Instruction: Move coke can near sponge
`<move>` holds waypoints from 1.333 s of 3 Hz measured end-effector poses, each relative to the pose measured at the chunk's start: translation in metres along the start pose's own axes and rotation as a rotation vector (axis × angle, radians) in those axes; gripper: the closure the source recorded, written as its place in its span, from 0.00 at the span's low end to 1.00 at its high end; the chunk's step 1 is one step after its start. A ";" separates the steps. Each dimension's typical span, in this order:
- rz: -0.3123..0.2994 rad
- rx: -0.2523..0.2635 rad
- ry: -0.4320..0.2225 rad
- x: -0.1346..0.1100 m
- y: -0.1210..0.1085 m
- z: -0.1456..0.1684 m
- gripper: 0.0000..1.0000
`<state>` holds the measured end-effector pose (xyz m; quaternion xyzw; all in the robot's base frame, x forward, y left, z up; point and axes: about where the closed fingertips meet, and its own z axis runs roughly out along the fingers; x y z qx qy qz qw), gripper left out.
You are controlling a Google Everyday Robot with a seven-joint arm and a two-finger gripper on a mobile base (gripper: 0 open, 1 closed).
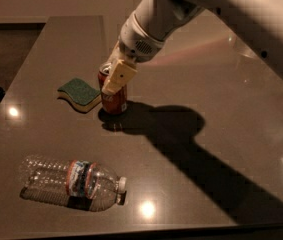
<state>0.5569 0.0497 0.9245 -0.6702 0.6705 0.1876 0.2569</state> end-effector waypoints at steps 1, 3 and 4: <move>-0.040 0.018 -0.010 -0.014 -0.007 0.004 0.85; -0.084 0.036 0.031 -0.001 -0.016 0.008 0.39; -0.113 0.028 0.030 0.004 -0.017 0.008 0.15</move>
Offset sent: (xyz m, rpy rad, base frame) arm 0.0231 -0.0007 -0.0101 -0.0580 -0.0847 0.0272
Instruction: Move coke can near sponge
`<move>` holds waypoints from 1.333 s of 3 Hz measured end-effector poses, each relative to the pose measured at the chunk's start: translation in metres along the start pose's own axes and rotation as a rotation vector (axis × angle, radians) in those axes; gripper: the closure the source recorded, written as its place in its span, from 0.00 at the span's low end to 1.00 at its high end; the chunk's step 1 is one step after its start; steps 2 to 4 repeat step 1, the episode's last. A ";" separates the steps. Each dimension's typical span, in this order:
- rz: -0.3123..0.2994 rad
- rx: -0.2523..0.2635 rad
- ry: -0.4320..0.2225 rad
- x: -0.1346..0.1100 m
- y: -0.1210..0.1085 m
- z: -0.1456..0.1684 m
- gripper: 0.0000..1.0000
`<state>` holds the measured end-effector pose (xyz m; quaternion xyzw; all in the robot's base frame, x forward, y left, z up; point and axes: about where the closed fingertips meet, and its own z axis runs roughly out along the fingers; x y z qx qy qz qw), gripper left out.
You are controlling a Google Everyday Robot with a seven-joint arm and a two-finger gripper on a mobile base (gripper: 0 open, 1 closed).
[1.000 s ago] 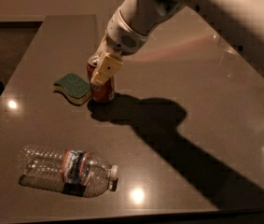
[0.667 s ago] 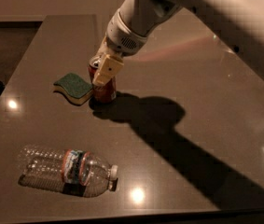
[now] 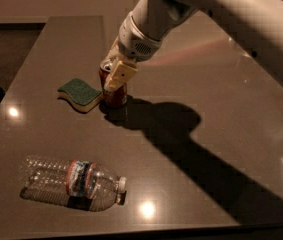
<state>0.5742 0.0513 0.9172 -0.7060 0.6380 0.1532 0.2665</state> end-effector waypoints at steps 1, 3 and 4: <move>-0.004 -0.003 0.000 0.000 0.001 0.001 0.00; -0.004 -0.003 0.000 0.000 0.001 0.001 0.00; -0.004 -0.003 0.000 0.000 0.001 0.001 0.00</move>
Offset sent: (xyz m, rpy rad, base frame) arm 0.0000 0.0000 0.0000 0.0000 0.0000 0.0000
